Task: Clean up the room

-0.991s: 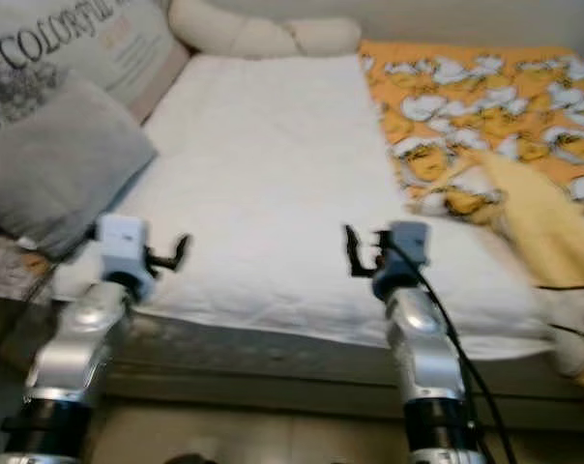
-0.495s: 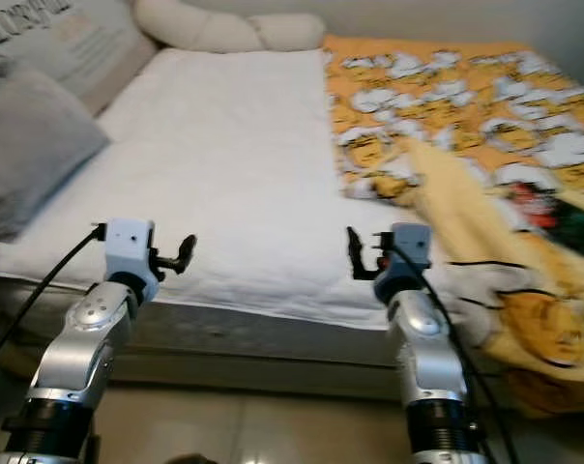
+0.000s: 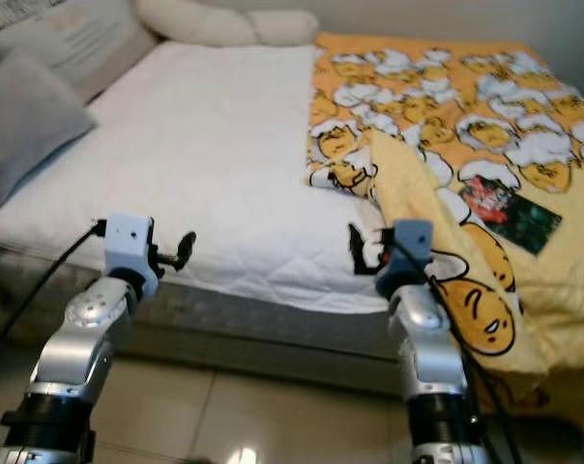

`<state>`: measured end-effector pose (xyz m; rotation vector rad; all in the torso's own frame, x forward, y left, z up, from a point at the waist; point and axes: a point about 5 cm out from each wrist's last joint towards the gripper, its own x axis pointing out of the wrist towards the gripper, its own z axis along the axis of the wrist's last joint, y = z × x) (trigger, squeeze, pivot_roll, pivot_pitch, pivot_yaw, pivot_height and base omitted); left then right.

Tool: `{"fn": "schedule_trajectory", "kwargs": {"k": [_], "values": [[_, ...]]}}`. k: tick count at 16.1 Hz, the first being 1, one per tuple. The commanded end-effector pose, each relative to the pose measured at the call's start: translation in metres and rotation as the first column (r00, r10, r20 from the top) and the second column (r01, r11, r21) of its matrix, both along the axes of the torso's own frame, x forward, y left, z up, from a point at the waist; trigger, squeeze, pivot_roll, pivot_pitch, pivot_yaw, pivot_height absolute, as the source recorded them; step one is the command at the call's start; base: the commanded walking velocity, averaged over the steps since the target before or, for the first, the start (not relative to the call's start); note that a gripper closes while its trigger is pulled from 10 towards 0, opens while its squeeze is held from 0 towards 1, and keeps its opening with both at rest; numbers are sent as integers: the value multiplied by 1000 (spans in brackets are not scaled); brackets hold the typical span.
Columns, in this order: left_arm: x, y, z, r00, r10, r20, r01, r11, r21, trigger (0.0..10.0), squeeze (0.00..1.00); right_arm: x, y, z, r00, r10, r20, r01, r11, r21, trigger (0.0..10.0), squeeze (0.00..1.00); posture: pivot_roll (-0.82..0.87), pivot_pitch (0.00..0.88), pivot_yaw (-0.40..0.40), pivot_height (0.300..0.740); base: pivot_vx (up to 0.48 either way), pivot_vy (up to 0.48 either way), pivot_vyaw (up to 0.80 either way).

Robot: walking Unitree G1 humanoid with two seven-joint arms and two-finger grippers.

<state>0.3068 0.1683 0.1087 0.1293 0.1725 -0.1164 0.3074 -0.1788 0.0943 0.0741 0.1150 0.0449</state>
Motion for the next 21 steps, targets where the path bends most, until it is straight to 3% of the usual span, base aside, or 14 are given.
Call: {"fn": "schedule_trajectory", "kwargs": {"k": [1,6,16,21], "values": [[0,7,0,1000,25,-3,-25,1000,18,10000,1000,2,7,1,1000,21,1,-21,1000,5,10000,1000,12,0,35,740,0,-416,506],[2,8,0,999,35,-4,-35,999,4,10000,1000,4,6,1,1000,18,9,-18,1000,1,10000,1000,8,0,37,740,0,-420,481],[2,7,-1,1000,29,-6,-29,1000,7,10000,1000,4,6,0,1000,24,3,-24,1000,-10,10000,1000,3,0,40,740,0,-419,0],[2,6,-1,1000,27,-6,-27,1000,8,10000,1000,4,7,0,999,41,4,-41,999,-21,10000,1000,5,0,41,740,0,-420,781]]}}
